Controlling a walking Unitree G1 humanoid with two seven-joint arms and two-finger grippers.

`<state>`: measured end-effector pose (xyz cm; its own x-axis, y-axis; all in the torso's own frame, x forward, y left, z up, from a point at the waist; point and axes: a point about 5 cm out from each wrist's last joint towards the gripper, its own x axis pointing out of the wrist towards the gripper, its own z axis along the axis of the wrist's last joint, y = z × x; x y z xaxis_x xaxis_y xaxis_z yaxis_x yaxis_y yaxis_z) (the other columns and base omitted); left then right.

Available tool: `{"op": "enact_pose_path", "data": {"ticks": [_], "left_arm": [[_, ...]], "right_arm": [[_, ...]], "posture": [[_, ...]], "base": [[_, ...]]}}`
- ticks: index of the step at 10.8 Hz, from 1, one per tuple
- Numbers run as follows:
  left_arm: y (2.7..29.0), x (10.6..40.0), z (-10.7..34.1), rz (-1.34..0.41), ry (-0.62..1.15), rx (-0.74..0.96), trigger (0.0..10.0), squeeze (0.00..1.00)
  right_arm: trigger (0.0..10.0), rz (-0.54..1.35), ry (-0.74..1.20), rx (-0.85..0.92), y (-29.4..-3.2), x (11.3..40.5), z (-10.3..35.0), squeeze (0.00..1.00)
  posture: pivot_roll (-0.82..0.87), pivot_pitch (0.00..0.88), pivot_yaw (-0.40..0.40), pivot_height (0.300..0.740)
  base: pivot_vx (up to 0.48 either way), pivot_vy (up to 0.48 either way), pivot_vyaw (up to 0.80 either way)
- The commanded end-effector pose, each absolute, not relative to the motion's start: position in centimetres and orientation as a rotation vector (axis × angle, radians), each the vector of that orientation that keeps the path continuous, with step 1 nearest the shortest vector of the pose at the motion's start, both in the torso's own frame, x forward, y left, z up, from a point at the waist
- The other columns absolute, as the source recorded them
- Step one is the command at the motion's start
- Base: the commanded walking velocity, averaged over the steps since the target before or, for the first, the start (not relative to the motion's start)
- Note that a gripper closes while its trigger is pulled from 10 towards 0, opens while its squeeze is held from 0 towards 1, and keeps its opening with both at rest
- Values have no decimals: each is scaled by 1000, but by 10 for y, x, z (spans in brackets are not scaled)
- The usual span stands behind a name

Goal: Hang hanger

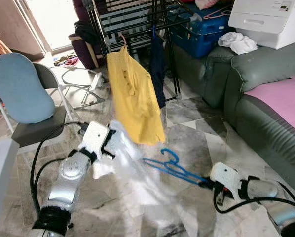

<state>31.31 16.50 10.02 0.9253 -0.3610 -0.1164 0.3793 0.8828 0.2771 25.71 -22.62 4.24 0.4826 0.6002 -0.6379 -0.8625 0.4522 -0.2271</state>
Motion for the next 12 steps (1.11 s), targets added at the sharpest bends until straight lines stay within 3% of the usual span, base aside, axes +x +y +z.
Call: {"op": "enact_pose_path", "data": {"ticks": [1, 4, 9, 10, 11, 12], "left_arm": [[174, 317, 107, -355, 49, 325, 10000, 0], [167, 312, 107, -401, 51, 316, 10000, 0], [201, 319, 110, -216, 78, 391, 10000, 0], [210, 320, 110, -151, 90, 414, 10000, 0], [221, 319, 107, -81, 114, 409, 10000, 0], [223, 317, 102, -60, 143, 364, 10000, 0]], "right_arm": [[10000, 988, 490, -572, -220, 258, 47, 0], [10000, 1043, 498, -563, -209, 258, 45, 0], [10000, 1123, 549, -532, -208, 249, 47, 0], [10000, 1073, 524, -591, -210, 255, 47, 0], [10000, 837, 432, -762, -218, 279, 50, 0], [10000, 631, 352, -748, -220, 297, 59, 0]], "posture": [[-95, 0, 177, 740], [-83, 0, 177, 740], [-70, 0, 179, 740], [-67, 0, 183, 740], [-61, 0, 183, 740], [-56, 0, 183, 740]], "base": [[0, 0, 0], [0, 0, 0], [0, 0, 0], [0, 0, 0], [0, 0, 0], [0, 0, 0]]}}
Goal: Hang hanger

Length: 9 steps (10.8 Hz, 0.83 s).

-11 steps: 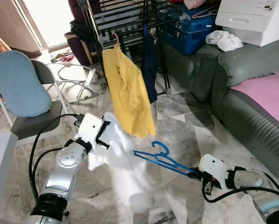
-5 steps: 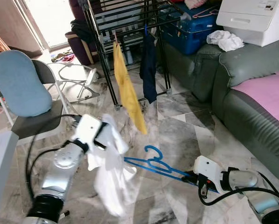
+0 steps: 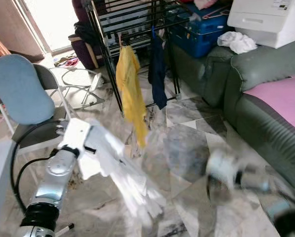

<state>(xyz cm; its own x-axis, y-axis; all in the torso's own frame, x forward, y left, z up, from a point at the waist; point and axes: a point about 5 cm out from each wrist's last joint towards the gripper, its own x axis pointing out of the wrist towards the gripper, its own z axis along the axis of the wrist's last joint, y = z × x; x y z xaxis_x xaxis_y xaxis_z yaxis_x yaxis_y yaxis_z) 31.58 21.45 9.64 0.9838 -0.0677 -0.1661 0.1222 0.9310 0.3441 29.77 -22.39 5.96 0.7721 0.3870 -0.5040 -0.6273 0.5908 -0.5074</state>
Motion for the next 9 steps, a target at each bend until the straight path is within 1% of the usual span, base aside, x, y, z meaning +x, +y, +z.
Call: {"op": "enact_pose_path", "data": {"ticks": [1, 2, 3, 4, 5, 7, 9], "left_arm": [[221, 315, 97, -66, 157, 344, 10000, 0], [219, 314, 95, -75, 161, 341, 10000, 0], [215, 314, 94, -90, 161, 339, 10000, 0], [211, 318, 97, -112, 149, 326, 10000, 0], [210, 319, 98, -114, 146, 331, 10000, 0], [211, 323, 102, -92, 130, 329, 10000, 0], [204, 324, 104, -129, 118, 309, 10000, 0]], "right_arm": [[10000, 594, 289, -698, -212, 301, 64, 0], [10000, 622, 260, -667, -205, 300, 65, 0], [10000, 779, 252, -597, -189, 288, 60, 0], [10000, 912, 301, -581, -186, 273, 50, 0], [10000, 939, 317, -572, -187, 269, 49, 0], [10000, 1024, 421, -548, -195, 255, 42, 0], [10000, 1067, 448, -529, -190, 250, 38, 0]], "posture": [[-50, 0, 186, 740], [-49, 0, 188, 740], [-53, 0, 187, 740], [-59, 0, 188, 740], [-60, 0, 189, 740], [-72, 0, 195, 740], [-73, 0, 192, 740]], "base": [[0, 0, 0], [0, 0, 0], [0, 0, 0], [0, 0, 0], [0, 0, 0], [0, 0, 0], [0, 0, 0]]}}
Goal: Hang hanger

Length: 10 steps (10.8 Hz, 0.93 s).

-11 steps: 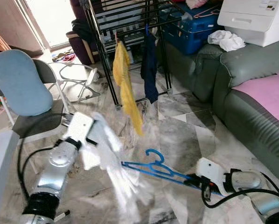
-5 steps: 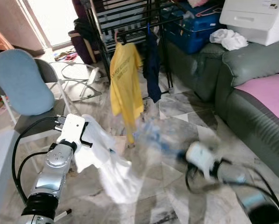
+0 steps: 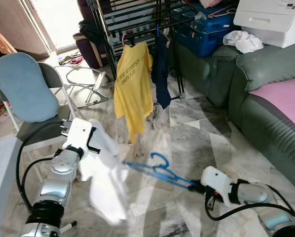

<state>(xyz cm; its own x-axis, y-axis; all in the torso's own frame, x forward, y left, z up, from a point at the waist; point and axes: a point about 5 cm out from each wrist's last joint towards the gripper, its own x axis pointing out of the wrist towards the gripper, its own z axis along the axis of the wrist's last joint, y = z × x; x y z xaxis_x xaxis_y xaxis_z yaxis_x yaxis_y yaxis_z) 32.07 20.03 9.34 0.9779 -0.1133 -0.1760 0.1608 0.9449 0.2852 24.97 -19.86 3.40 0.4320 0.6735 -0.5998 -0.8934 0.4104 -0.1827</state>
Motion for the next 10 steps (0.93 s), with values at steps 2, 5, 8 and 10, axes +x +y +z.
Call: {"op": "enact_pose_path", "data": {"ticks": [2, 5, 8, 10], "left_arm": [[196, 322, 105, -184, 106, 301, 10000, 0], [200, 318, 103, -176, 108, 301, 10000, 0], [205, 318, 99, -146, 128, 323, 10000, 0], [199, 318, 97, -185, 134, 302, 10000, 0]], "right_arm": [[10000, 1080, 459, -537, -188, 252, 37, 0], [10000, 1078, 458, -557, -193, 256, 41, 0], [10000, 1085, 463, -553, -201, 255, 49, 0], [10000, 1076, 441, -551, -202, 257, 54, 0]], "posture": [[-68, 0, 183, 740], [-63, 0, 170, 740], [-75, 0, 174, 740], [-82, 0, 178, 740]], "base": [[0, 0, 0], [0, 0, 0], [0, 0, 0], [0, 0, 0]]}}
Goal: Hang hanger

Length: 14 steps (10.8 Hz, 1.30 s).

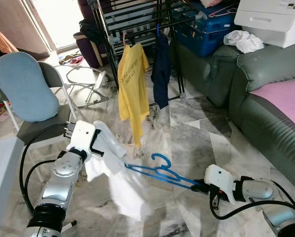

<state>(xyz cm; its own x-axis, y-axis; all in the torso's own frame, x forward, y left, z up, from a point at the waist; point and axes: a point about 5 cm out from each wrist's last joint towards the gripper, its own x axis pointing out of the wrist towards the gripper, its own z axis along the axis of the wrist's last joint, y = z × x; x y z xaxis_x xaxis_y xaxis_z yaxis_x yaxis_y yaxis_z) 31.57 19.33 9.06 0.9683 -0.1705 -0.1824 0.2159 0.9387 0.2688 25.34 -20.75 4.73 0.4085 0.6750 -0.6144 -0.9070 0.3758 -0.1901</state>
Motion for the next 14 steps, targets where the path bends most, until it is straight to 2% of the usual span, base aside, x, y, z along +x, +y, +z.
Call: {"op": "enact_pose_path", "data": {"ticks": [1, 8, 10, 12, 14], "left_arm": [[197, 318, 97, -188, 135, 306, 10000, 0], [190, 309, 102, -268, 105, 274, 10000, 0], [179, 306, 115, -330, 34, 251, 10000, 0], [155, 302, 144, -450, -132, 209, 10000, 0], [148, 299, 166, -459, -210, 90, 10000, 0]], "right_arm": [[10000, 1082, 434, -552, -200, 258, 55, 0], [10000, 1061, 411, -596, -198, 266, 56, 0], [10000, 1059, 420, -586, -197, 266, 53, 0], [10000, 1022, 446, -528, -194, 265, 41, 0], [10000, 836, 484, -474, -202, 270, 26, 0]], "posture": [[-80, 0, 177, 740], [-66, 0, 160, 740], [-64, 0, 157, 740], [-63, 0, 154, 740], [-59, 0, 149, 740]], "base": [[0, 0, 0], [0, 0, 0], [0, 0, 0], [0, 0, 0], [0, 0, 0]]}}
